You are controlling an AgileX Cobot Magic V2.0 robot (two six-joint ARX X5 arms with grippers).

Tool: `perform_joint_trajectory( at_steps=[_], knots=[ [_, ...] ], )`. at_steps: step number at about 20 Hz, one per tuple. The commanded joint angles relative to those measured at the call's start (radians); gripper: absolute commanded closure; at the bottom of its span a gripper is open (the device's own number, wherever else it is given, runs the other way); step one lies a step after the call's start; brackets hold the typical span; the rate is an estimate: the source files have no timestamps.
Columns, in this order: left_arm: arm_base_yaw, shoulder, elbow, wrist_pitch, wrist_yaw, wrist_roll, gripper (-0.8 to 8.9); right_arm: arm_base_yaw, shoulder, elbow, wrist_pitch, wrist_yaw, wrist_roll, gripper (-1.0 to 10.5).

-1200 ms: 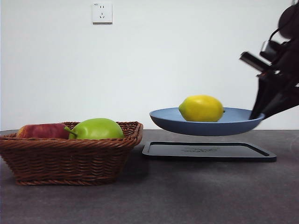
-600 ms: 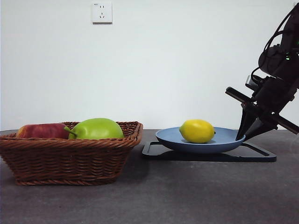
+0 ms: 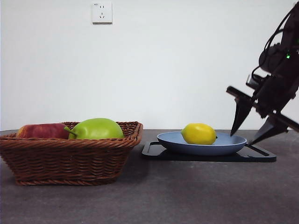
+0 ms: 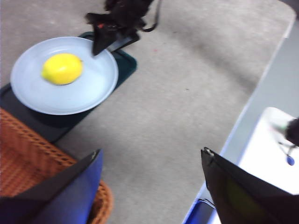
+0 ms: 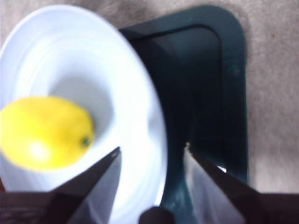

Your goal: Take the lemon from the basket,put the lemon in the plate,hand out the plate

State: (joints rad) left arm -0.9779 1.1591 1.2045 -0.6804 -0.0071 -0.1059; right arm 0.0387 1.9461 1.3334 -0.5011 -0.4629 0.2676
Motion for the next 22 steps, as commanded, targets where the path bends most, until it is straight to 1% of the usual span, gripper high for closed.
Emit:
perform_joint_trajectory(
  at_steps=[1, 4, 5, 7, 9, 11, 13, 16, 17, 19, 21, 22],
  knots=[
    [-0.006, 0.01, 0.015, 0.018, -0.03, 0.004, 4.51, 0.001, -0.066, 0.026, -0.021, -0.001, -0.049, 6.8],
    [0.011, 0.01, 0.015, 0.044, -0.055, 0.029, 4.51, 0.001, -0.168, 0.026, -0.08, 0.023, -0.079, 6.9],
    [0.023, 0.01, 0.015, 0.061, -0.089, 0.032, 4.51, 0.001, -0.218, 0.025, -0.123, 0.039, -0.102, 6.9],
    [0.039, 0.01, 0.015, 0.098, -0.178, 0.039, 4.52, 0.017, -0.297, 0.025, -0.214, 0.078, -0.122, 6.9],
    [0.064, 0.01, 0.015, 0.137, -0.254, 0.071, 4.52, 0.047, -0.371, 0.023, -0.277, 0.121, -0.148, 7.3],
    [0.101, 0.01, 0.015, 0.148, -0.285, 0.103, 4.77, 0.089, -0.451, 0.022, -0.317, 0.165, -0.167, 7.9],
    [0.152, 0.01, 0.015, 0.129, -0.283, 0.124, 5.71, 0.142, -0.533, 0.016, -0.334, 0.209, -0.177, 8.5],
    [0.243, 0.01, 0.014, 0.054, -0.278, 0.196, 7.82, 0.226, -0.659, 0.0, -0.349, 0.277, -0.2, 9.0],
    [0.272, 0.01, 0.014, 0.029, -0.275, 0.206, 8.08, 0.253, -0.694, -0.004, -0.349, 0.297, -0.207, 9.2],
    [0.327, 0.01, 0.013, -0.023, -0.242, 0.215, 8.07, 0.309, -0.761, -0.011, -0.344, 0.36, -0.219, 9.4],
    [0.381, -0.001, 0.01, -0.054, -0.161, 0.216, 8.07, 0.356, -0.824, -0.025, -0.329, 0.431, -0.227, 9.4],
    [0.401, -0.017, -0.002, -0.045, -0.123, 0.216, 8.07, 0.381, -0.867, -0.048, -0.298, 0.467, -0.233, 9.4]
  ],
)
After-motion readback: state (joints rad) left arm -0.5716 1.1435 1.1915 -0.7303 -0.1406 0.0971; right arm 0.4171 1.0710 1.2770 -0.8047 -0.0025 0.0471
